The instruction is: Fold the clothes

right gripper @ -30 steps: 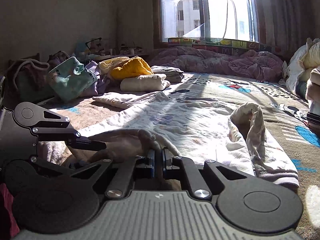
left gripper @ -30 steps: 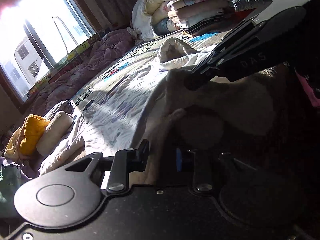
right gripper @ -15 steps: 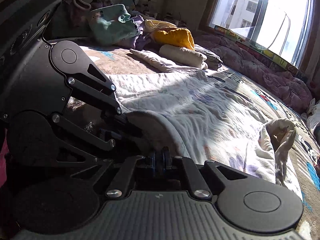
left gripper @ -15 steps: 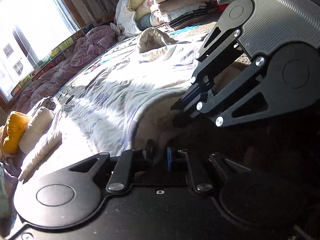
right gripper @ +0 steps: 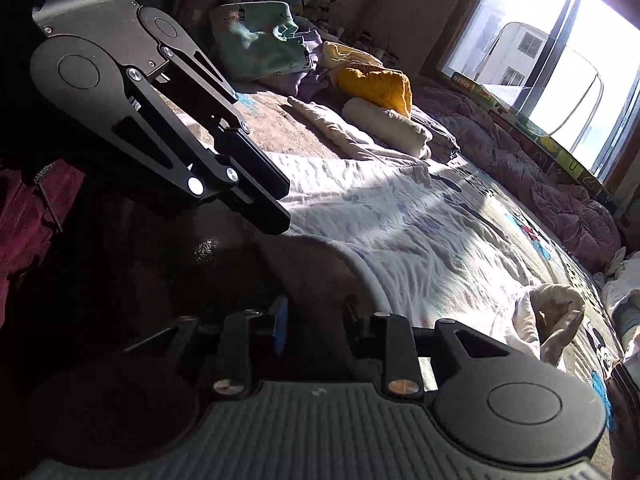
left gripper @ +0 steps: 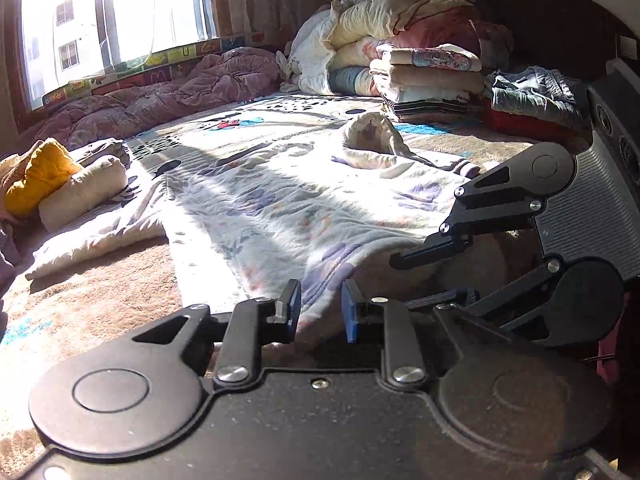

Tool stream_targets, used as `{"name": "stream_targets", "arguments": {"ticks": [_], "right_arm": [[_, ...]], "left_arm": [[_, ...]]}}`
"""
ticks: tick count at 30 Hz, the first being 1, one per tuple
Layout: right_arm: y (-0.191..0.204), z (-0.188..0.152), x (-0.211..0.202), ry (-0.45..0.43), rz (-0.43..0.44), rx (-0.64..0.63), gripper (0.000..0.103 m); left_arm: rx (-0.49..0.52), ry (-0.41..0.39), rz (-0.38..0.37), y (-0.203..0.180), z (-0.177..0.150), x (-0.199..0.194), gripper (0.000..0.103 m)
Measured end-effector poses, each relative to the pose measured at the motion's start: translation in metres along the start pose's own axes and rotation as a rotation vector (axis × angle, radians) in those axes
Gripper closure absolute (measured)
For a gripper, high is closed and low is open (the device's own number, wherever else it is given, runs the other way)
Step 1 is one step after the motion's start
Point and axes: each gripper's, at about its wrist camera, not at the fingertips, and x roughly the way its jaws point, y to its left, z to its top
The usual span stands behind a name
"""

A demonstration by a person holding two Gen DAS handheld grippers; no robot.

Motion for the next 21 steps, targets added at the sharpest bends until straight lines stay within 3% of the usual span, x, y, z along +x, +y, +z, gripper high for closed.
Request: {"name": "stream_targets", "arguments": {"ticks": [2, 5, 6, 8, 9, 10, 14, 15, 17, 19, 21], "right_arm": [[0.000, 0.000, 0.005, -0.027, -0.026, 0.012, 0.056], [-0.003, -0.009, 0.029, 0.029, 0.042, 0.074, 0.049], [-0.004, -0.014, 0.029, -0.002, 0.053, 0.098, 0.049], [-0.004, -0.013, 0.023, 0.008, 0.056, 0.096, 0.049], [-0.004, -0.013, 0.020, 0.013, 0.057, 0.094, 0.049], [0.001, -0.014, 0.017, 0.013, 0.046, 0.078, 0.049], [0.000, -0.010, -0.007, -0.001, 0.071, 0.102, 0.052], [-0.002, -0.009, -0.016, -0.012, 0.080, 0.110, 0.054], [-0.009, -0.007, -0.035, -0.056, 0.091, 0.150, 0.056], [-0.027, -0.007, -0.053, -0.131, 0.075, 0.237, 0.059], [-0.046, -0.011, -0.057, -0.174, -0.025, 0.329, 0.061]], "left_arm": [[-0.128, -0.013, 0.063, 0.015, 0.002, 0.001, 0.070], [-0.294, 0.038, 0.166, 0.038, -0.004, 0.009, 0.052], [-0.359, 0.063, 0.194, 0.046, -0.007, 0.012, 0.047], [-0.467, 0.103, 0.214, 0.060, -0.015, 0.017, 0.048], [-0.497, 0.109, 0.184, 0.063, -0.019, 0.019, 0.061], [-0.495, 0.115, 0.172, 0.064, -0.020, 0.019, 0.093], [-0.427, 0.161, 0.194, 0.058, -0.017, 0.017, 0.089], [-0.401, 0.174, 0.181, 0.056, -0.016, 0.018, 0.082], [-0.354, 0.134, 0.219, 0.050, -0.011, 0.008, 0.061], [-0.310, 0.032, 0.232, 0.045, -0.002, -0.007, 0.058], [-0.289, -0.016, 0.199, 0.039, 0.006, -0.009, 0.058]]}}
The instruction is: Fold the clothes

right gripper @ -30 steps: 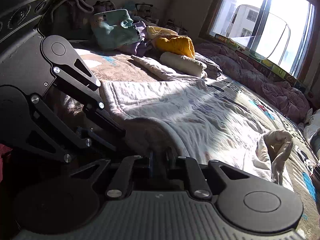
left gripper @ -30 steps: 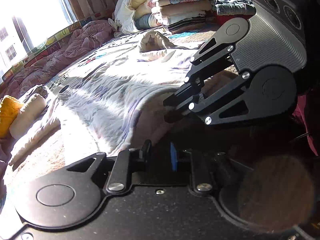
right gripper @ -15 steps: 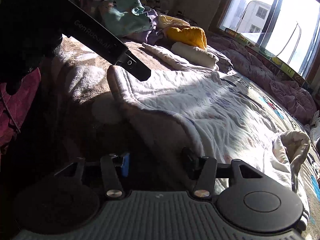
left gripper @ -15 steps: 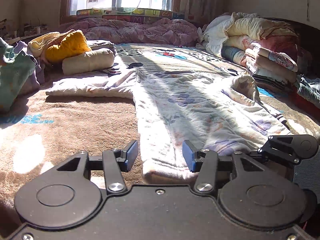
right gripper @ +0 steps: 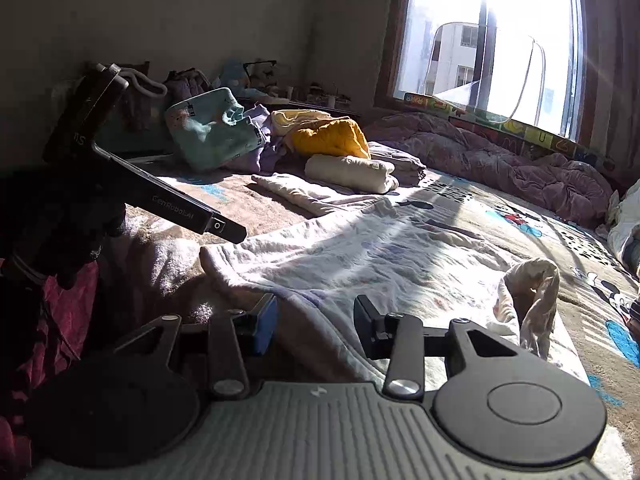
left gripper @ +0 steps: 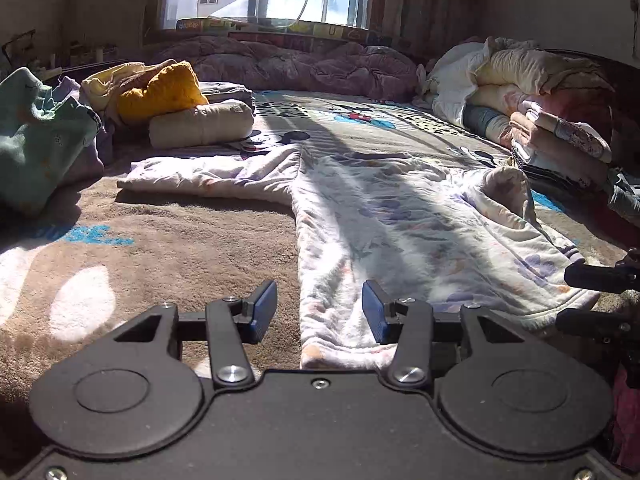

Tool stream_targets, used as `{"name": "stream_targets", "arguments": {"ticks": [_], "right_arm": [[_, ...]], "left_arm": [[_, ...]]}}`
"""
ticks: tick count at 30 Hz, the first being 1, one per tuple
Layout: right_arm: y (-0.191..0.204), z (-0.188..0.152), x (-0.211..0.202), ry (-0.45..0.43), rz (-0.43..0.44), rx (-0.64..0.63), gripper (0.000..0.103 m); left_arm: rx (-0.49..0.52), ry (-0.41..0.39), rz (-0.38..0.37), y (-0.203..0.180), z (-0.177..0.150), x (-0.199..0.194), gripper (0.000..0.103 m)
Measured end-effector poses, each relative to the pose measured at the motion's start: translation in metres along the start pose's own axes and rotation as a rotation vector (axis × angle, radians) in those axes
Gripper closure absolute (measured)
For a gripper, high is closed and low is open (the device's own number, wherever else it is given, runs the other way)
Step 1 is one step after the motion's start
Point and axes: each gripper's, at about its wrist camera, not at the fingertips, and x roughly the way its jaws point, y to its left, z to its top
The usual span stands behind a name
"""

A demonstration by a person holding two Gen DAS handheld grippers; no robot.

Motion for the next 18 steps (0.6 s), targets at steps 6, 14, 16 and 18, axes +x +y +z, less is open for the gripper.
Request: {"name": "stream_targets", "arguments": {"ticks": [6, 14, 16, 18], "right_arm": [[-0.087, -0.055, 0.047, 0.201, -0.124, 0.426, 0.058], [-0.083, -0.041, 0.014, 0.155, -0.154, 0.406, 0.058], [-0.105, -0.036, -0.001, 0.084, -0.193, 0.517, 0.057], [-0.131, -0.039, -0.011, 0.027, -0.232, 0.671, 0.055]], "left_arm": [[0.147, 0.199, 0.014, -0.030, -0.024, 0.044, 0.040], [0.113, 0.129, -0.011, -0.032, -0.009, 0.023, 0.040], [0.094, 0.087, -0.030, -0.035, -0.002, 0.017, 0.041], [0.064, 0.056, -0.063, -0.039, 0.004, 0.014, 0.040]]}}
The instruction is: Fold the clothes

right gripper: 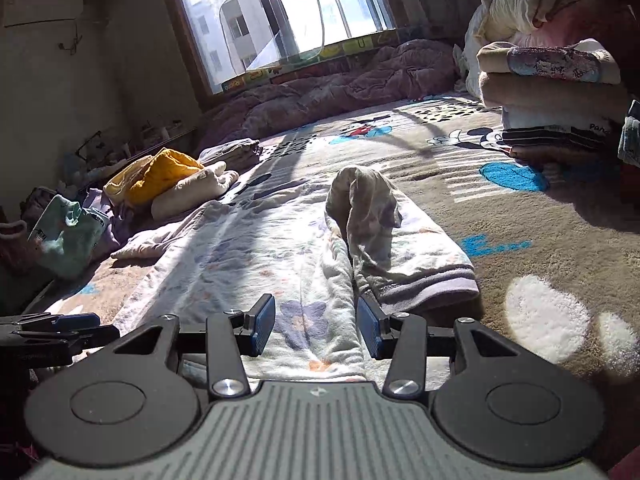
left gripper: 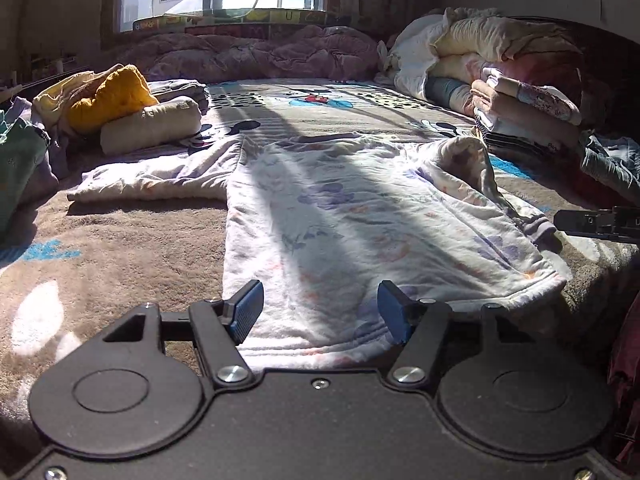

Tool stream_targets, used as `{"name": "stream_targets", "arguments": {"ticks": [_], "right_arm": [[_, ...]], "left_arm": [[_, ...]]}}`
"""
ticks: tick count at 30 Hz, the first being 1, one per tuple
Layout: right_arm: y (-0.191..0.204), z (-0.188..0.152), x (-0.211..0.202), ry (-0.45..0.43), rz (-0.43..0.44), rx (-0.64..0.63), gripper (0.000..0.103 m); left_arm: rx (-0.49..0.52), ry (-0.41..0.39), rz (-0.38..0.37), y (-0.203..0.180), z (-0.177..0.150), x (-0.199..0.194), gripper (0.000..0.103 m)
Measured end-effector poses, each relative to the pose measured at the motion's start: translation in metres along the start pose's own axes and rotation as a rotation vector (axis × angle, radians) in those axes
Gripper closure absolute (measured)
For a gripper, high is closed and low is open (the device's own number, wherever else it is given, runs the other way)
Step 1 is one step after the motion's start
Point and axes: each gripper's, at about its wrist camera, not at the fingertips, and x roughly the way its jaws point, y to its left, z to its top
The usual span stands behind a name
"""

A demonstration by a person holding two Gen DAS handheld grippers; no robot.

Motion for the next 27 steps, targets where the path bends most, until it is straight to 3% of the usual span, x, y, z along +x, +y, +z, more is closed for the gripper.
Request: {"name": "stream_targets", "arguments": {"ticks": [2, 5, 8, 12, 13, 16, 17, 21, 23, 27], "right_arm": [[-0.041, 0.003, 0.004, -0.029, -0.028, 0.272, 0.049], [-0.084, -0.010, 0.019, -0.019, -0.087, 0.524, 0.049], [-0.098, -0.020, 0.038, -0.039, -0.077, 0.610, 0.049], [-0.095, -0.010, 0.062, -0.057, -0.075, 0.560, 0.048], [-0.097, -0.007, 0.068, -0.063, -0.071, 0.557, 0.053], [-0.102, 0.003, 0.080, -0.067, -0.073, 0.529, 0.086], [-0.104, 0.007, 0.084, -0.068, -0.074, 0.519, 0.088], [-0.116, 0.040, 0.077, -0.107, -0.102, 0.444, 0.090], [-0.123, 0.061, 0.074, -0.129, -0.120, 0.400, 0.090], [-0.136, 0.109, 0.072, -0.165, -0.163, 0.280, 0.091]], "left_arm": [[-0.064, -0.027, -0.039, -0.003, 0.008, 0.001, 0.039], [-0.173, -0.021, -0.102, -0.003, 0.016, 0.013, 0.038], [-0.230, 0.023, -0.125, -0.005, 0.027, 0.032, 0.038], [-0.256, 0.064, -0.123, -0.007, 0.055, 0.062, 0.038], [-0.263, 0.067, -0.129, -0.007, 0.064, 0.070, 0.037], [-0.269, 0.072, -0.168, -0.007, 0.091, 0.098, 0.036], [-0.267, 0.075, -0.182, -0.007, 0.097, 0.107, 0.035], [-0.328, 0.071, -0.264, 0.004, 0.084, 0.123, 0.034], [-0.331, 0.143, -0.280, 0.005, 0.071, 0.132, 0.034], [-0.211, 0.202, -0.292, -0.007, 0.064, 0.138, 0.034]]}}
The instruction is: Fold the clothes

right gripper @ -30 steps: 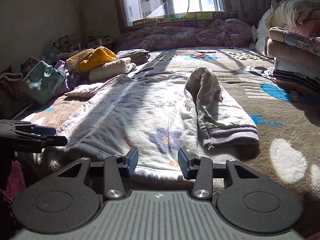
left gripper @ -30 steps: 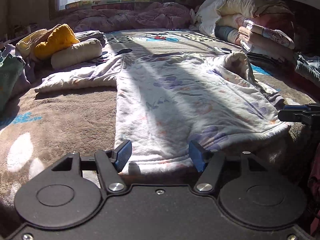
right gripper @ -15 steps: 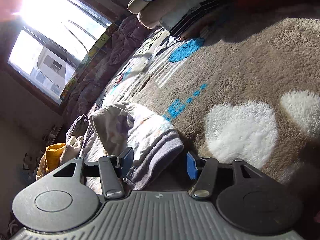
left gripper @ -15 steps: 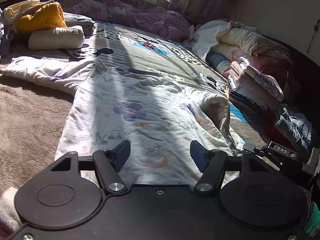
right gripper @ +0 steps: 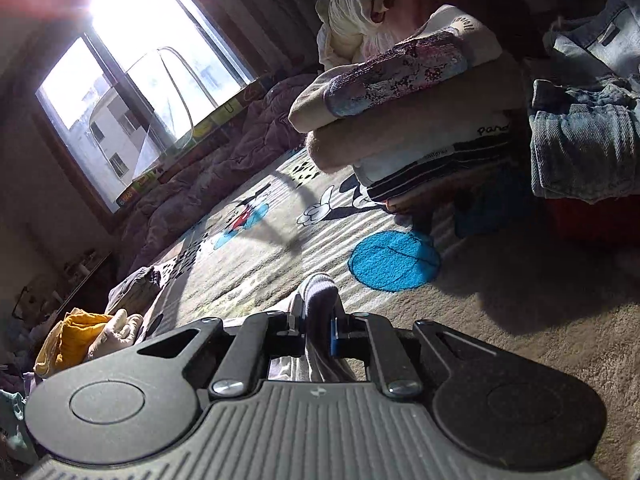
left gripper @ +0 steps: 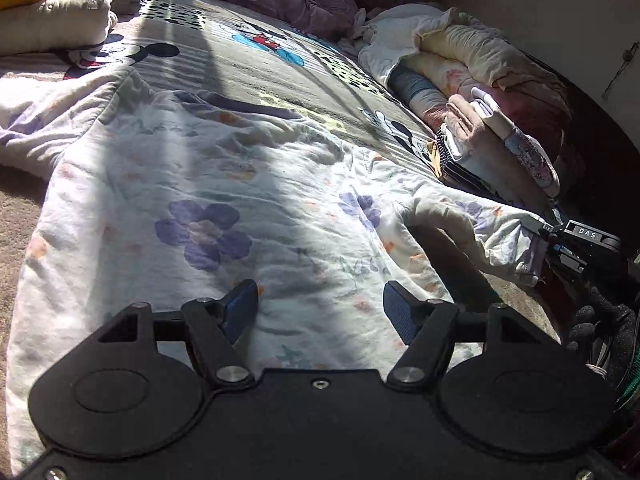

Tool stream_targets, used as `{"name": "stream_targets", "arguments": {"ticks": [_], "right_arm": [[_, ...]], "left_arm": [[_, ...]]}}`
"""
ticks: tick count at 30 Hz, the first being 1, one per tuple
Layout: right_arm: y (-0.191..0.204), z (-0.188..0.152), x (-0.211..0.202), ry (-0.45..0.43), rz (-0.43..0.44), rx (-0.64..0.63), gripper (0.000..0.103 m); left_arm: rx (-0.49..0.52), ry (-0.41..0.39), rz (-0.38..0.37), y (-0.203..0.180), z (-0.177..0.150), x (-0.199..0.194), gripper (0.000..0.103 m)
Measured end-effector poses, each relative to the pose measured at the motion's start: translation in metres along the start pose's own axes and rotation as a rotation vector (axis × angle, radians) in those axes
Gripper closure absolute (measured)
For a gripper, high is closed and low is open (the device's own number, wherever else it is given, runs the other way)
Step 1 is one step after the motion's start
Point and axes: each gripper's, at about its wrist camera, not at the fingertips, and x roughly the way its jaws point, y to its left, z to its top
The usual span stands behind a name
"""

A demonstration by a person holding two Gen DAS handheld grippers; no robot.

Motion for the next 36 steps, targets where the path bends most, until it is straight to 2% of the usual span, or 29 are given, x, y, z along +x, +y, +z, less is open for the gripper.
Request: {"name": "stream_targets", "arguments": {"ticks": [2, 5, 9, 13, 16, 18, 20, 21, 23, 25, 26, 27, 30, 34, 36], "right_arm": [[0.005, 0.023, 0.009, -0.012, -0.025, -0.090, 0.091], [0.016, 0.048, 0.026, -0.023, -0.050, -0.219, 0.091], [0.029, 0.067, 0.055, -0.002, -0.076, -0.322, 0.091], [0.029, 0.067, 0.092, 0.062, -0.165, -0.416, 0.092], [0.010, 0.053, 0.117, 0.163, -0.264, -0.398, 0.092], [-0.008, 0.042, 0.127, 0.218, -0.299, -0.338, 0.091], [-0.026, 0.036, 0.126, 0.231, -0.338, -0.248, 0.080], [-0.030, 0.036, 0.122, 0.226, -0.330, -0.207, 0.078], [-0.032, 0.037, 0.114, 0.225, -0.347, -0.186, 0.071], [-0.024, 0.039, 0.102, 0.187, -0.389, -0.236, 0.066], [-0.017, 0.040, 0.096, 0.162, -0.399, -0.275, 0.066], [-0.008, 0.040, 0.091, 0.137, -0.398, -0.323, 0.065], [0.027, 0.032, 0.082, 0.099, -0.296, -0.461, 0.065], [0.084, -0.009, 0.090, 0.150, -0.064, -0.606, 0.068], [0.106, -0.040, 0.100, 0.229, 0.015, -0.681, 0.068]], "left_arm": [[0.062, 0.011, 0.017, -0.006, -0.002, 0.003, 0.034], [0.079, 0.035, 0.023, -0.005, -0.005, 0.009, 0.032], [0.109, 0.052, 0.018, -0.004, -0.006, 0.011, 0.030], [0.117, 0.064, 0.003, -0.001, -0.007, 0.012, 0.029], [0.117, 0.072, -0.012, 0.002, -0.005, 0.011, 0.029], [0.112, 0.073, -0.023, 0.004, -0.005, 0.011, 0.029], [0.106, 0.071, -0.031, 0.006, -0.005, 0.009, 0.029], [0.104, 0.071, -0.034, 0.006, -0.005, 0.009, 0.029], [0.103, 0.069, -0.035, 0.006, -0.005, 0.008, 0.029], [0.103, 0.067, -0.035, 0.005, -0.004, 0.008, 0.028], [0.100, 0.067, -0.036, 0.005, -0.004, 0.008, 0.028], [0.101, 0.066, -0.034, 0.005, -0.005, 0.008, 0.028], [0.112, 0.064, -0.026, 0.002, -0.006, 0.008, 0.027], [0.116, 0.059, -0.021, 0.002, -0.007, 0.008, 0.026], [0.115, 0.060, -0.023, 0.003, -0.007, 0.008, 0.026]]}}
